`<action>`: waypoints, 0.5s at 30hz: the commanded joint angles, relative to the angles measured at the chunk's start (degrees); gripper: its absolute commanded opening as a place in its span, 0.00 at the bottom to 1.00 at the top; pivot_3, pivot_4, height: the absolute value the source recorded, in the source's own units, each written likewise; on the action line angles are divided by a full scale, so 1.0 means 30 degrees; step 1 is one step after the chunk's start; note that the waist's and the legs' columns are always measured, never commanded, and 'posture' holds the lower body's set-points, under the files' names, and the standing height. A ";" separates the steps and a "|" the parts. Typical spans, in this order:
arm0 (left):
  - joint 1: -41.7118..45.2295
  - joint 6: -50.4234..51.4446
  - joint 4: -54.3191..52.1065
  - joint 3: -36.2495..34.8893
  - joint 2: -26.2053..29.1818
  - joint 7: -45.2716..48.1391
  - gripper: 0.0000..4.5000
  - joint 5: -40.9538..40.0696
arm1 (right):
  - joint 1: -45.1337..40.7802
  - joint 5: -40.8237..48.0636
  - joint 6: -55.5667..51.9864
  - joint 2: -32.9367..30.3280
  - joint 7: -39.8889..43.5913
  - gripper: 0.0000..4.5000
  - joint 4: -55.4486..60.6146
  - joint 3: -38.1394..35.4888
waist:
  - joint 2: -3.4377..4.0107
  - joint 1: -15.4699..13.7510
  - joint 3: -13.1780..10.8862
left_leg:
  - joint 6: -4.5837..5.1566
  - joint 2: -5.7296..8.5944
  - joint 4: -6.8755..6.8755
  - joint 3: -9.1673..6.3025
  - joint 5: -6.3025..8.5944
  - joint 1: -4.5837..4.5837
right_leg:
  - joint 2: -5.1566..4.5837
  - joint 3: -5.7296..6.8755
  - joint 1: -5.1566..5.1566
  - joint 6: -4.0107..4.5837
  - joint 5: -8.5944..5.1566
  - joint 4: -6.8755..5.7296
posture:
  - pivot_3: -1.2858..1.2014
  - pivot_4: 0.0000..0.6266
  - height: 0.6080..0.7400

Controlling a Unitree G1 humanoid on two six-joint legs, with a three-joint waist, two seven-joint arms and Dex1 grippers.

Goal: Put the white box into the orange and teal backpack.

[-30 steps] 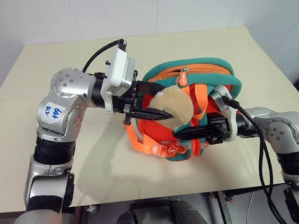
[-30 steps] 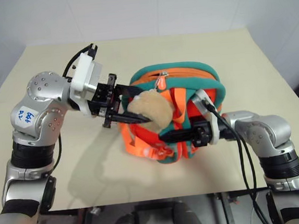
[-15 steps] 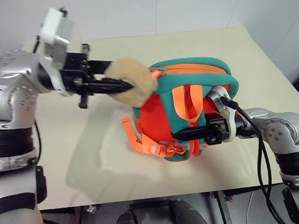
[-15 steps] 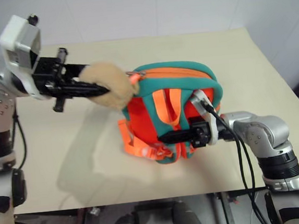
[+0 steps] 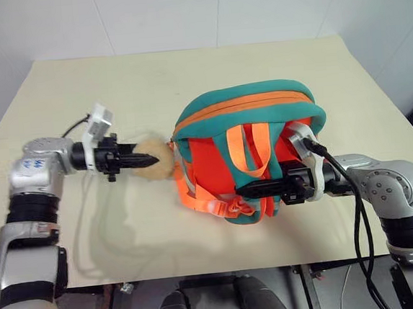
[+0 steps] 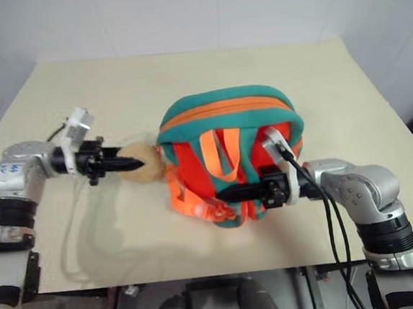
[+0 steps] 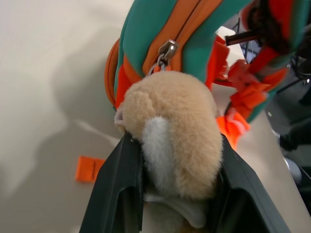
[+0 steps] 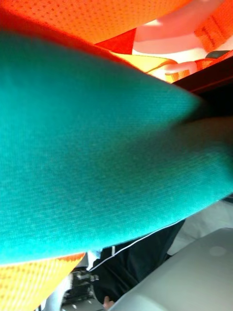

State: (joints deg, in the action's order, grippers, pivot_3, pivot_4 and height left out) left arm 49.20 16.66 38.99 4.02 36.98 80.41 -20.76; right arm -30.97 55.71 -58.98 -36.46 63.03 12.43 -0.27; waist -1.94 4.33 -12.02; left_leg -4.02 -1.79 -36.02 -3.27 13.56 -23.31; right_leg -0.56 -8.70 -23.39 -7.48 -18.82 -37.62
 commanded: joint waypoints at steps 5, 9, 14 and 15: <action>-0.0776 -0.3117 0.0244 -0.0426 -0.1984 -0.1002 0.25 0.0752 | 0.0437 -0.0037 0.0801 0.0587 -0.0988 0.00 0.1024 -0.0450 | -0.0032 -0.0050 0.0004 | 0.0000 0.0012 -0.0020 -0.0002 0.0000 -0.0006 | -0.0006 -0.0009 0.0002 -0.0021 0.0015 -0.0009 | 0.52 0.24 1.00; -0.2105 -0.1655 -0.3839 -0.1264 -0.0795 -0.1009 0.40 -0.0072 | 0.0786 -0.0044 0.1644 0.0611 -0.1708 0.00 0.1291 -0.1323 | -0.0032 -0.0057 0.0003 | -0.0001 0.0010 -0.0008 -0.0004 0.0000 -0.0019 | -0.0005 -0.0009 -0.0002 -0.0026 0.0017 0.0000 | 0.52 0.24 1.00; -0.4035 0.0362 -0.8721 -0.2699 0.0686 -0.1716 0.72 -0.1397 | 0.0889 0.0513 0.3135 0.1090 -0.2917 0.34 0.2535 -0.3066 | -0.0031 0.0096 0.0002 | -0.0001 -0.0008 0.0024 -0.0012 0.0000 -0.0037 | -0.0005 -0.0006 -0.0033 -0.0024 0.0014 0.0002 | 0.52 0.24 1.00; -0.4380 0.0689 -0.9470 -0.2847 0.0934 -0.1833 0.80 -0.1551 | 0.0992 0.0690 0.3183 0.1004 -0.2936 0.41 0.2859 -0.3256 | -0.0030 0.0094 0.0001 | -0.0001 -0.0011 0.0027 -0.0013 0.0000 -0.0035 | -0.0004 -0.0006 -0.0032 -0.0023 0.0014 0.0000 | 0.52 0.24 1.00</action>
State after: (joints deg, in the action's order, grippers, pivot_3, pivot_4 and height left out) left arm 36.85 17.07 15.24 -2.43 38.60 75.55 -23.52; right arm -28.10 55.78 -51.08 -33.15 54.59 17.34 -7.63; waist -2.03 4.61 -12.02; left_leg -4.02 -1.83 -35.94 -3.32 13.56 -23.41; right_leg -0.58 -8.71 -23.48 -7.55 -18.78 -37.62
